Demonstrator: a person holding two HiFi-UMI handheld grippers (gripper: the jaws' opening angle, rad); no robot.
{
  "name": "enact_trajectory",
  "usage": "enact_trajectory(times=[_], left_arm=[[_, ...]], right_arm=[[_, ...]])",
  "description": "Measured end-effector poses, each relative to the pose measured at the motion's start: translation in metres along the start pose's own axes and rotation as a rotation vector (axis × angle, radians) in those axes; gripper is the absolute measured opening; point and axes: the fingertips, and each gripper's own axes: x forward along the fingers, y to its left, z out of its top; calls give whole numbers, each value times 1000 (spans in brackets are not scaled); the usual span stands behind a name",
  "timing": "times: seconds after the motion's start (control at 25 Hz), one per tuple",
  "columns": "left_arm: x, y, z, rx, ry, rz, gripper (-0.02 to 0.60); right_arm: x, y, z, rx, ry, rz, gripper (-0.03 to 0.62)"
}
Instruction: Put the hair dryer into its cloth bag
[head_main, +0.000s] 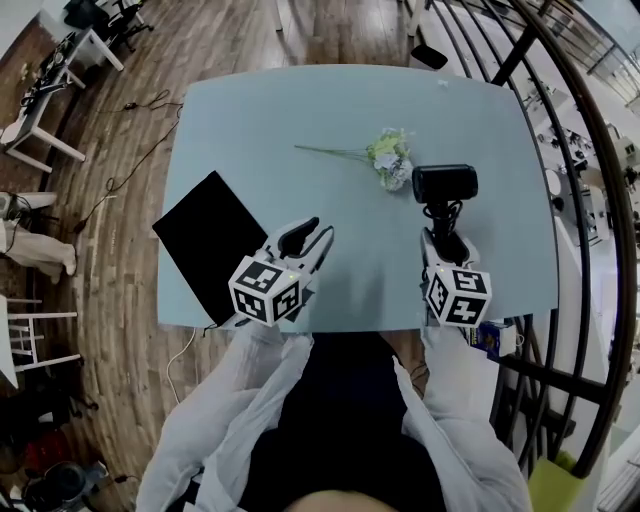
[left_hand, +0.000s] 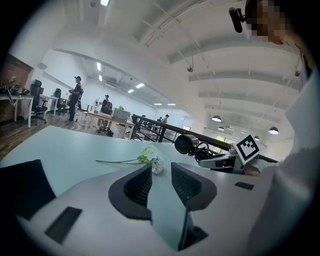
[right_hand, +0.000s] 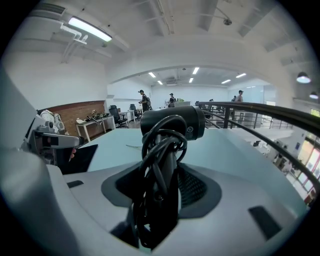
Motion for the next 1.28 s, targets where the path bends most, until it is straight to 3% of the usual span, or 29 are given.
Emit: enact_trajectory(times=[0.52,0.68,1.0,1.28], left_arm=[[-91,-2,-46,-15,10,7,135],[-119,3,-56,-10,9,27,135],[-178,25,-79,-39,7,120,135],[-234,58,-108,-76,30,245,135]], right_arm=[[-78,79,-70,73,15,-19,212],[-91,103,-89,88,24,9,213],[-99,149,-107,82,43,70,213],[-90,205,-118,34,78,198,213]])
